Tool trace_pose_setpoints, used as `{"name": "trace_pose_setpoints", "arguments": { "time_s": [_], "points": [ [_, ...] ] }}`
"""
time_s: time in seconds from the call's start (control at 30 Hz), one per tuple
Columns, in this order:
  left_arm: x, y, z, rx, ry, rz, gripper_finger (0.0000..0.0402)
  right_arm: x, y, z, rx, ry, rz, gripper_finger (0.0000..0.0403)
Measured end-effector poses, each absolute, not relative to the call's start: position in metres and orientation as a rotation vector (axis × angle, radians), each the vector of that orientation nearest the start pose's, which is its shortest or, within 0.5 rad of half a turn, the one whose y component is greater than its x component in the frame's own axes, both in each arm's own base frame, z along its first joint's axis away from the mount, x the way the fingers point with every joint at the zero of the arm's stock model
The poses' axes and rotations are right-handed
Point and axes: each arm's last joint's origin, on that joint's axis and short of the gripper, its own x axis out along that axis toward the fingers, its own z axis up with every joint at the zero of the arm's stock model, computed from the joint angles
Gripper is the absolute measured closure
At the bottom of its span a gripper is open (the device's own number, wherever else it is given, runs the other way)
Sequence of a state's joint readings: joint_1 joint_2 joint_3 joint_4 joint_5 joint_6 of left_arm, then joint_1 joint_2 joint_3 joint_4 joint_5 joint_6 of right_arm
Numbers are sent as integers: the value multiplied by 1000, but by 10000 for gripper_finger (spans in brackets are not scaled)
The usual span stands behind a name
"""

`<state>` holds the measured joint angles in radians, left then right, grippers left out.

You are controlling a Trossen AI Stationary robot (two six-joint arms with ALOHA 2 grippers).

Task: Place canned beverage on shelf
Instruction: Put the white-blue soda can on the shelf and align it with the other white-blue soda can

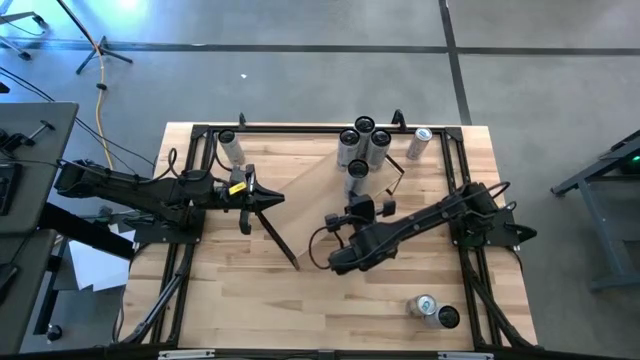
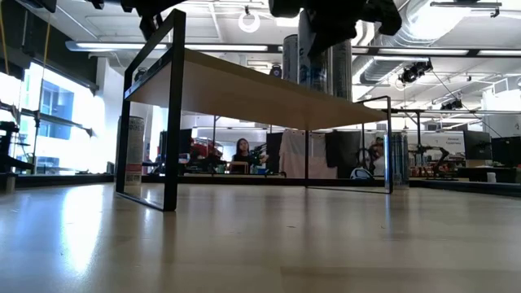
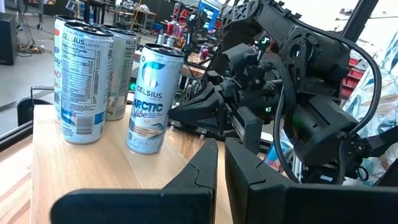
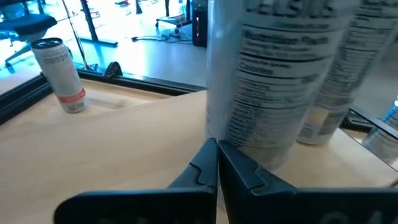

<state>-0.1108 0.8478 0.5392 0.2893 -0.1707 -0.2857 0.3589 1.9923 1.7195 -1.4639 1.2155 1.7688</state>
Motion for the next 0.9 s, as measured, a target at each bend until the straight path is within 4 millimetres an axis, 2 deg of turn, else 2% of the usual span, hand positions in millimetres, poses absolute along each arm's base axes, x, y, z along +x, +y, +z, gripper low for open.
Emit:
{"name": "trace_pose_setpoints", "arguments": {
  "time_s": [0.23,0.53,0.67,0.8,0.9],
  "points": [
    [193,-16,282,-283,11,62,398,364,100,259,236,289,-1236,403],
    [193,-16,282,-284,11,62,398,368,95,259,225,296,-1238,403],
    [193,-16,282,-284,11,62,398,357,118,263,194,329,-1167,403],
    [193,-16,282,-283,11,62,398,338,145,268,117,470,-1074,403],
    [193,-16,282,-283,11,62,398,323,155,270,84,497,-1069,403]
  ]
}}
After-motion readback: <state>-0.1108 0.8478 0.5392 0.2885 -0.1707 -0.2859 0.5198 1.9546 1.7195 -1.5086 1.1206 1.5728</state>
